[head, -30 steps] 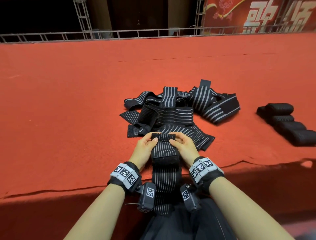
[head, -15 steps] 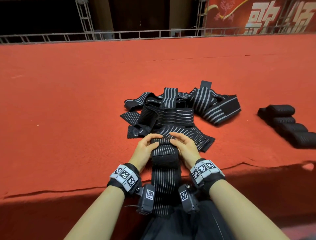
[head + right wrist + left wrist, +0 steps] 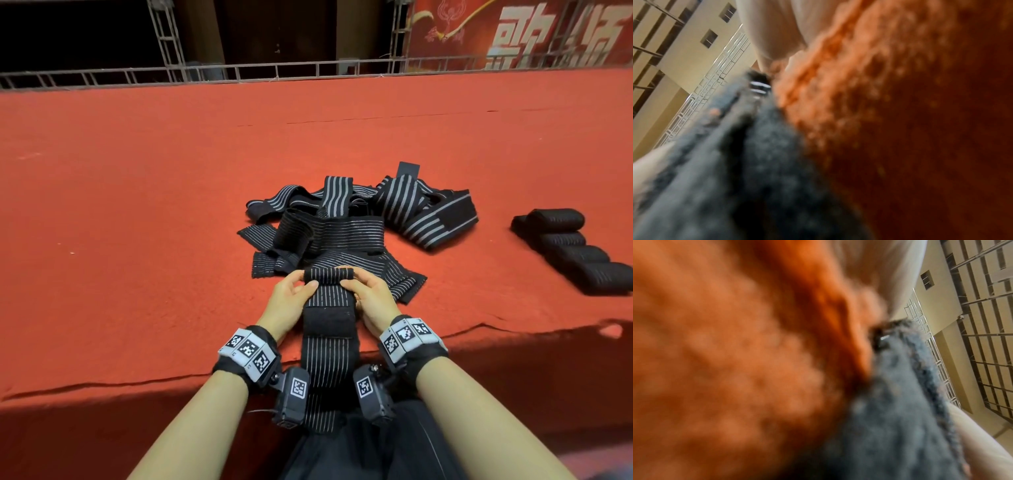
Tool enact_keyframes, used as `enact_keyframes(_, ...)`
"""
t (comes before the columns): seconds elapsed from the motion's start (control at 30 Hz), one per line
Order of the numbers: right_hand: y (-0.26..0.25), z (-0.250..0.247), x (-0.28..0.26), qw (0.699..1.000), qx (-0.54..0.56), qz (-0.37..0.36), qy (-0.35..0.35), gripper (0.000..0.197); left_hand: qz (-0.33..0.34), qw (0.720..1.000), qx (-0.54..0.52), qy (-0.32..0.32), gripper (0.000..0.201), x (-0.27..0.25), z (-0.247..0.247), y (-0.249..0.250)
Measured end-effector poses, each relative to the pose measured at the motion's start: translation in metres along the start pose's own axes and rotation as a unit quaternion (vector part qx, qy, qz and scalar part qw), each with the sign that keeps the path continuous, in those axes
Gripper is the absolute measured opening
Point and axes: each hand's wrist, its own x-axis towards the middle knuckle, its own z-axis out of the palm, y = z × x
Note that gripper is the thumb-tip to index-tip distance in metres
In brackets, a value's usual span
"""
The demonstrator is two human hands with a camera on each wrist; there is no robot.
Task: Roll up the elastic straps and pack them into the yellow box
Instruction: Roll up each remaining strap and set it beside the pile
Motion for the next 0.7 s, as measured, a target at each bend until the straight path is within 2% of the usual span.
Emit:
enact_keyframes(0.1,-0.001,0.002,-0.001,0.999,-0.023,-0.012,0.021,0.030,-0.014,1.000,-0.013,-0.001,0.023,0.001,0.000,0.002)
enact_keyframes(0.17,-0.002,0.003,-0.003,0.999,-0.025,-0.009,0.021,0.032,-0.022,0.999,-0.033,-0.001,0.019,0.000,0.000,0.002)
enact_keyframes(0.33,-0.008,0.004,-0.005,0.998,0.047,0.035,0.010,0.039,0.004,1.000,-0.029,0.010,0.020,-0.002,0.000,0.002)
enact_keyframes(0.43,-0.010,0.005,-0.003,0.995,0.077,0.055,0.022,0.029,-0.018,0.998,-0.051,0.012,0.028,0.000,-0.002,0.000)
enact_keyframes(0.53,-0.005,0.006,-0.002,0.999,0.033,0.031,0.006,0.026,-0.020,0.998,-0.056,0.016,0.037,0.002,-0.003,-0.004)
enact_keyframes(0.7,0.004,0.003,-0.001,1.000,-0.006,0.013,-0.009,0.024,-0.001,0.996,-0.087,-0.002,0.029,-0.002,-0.006,-0.003)
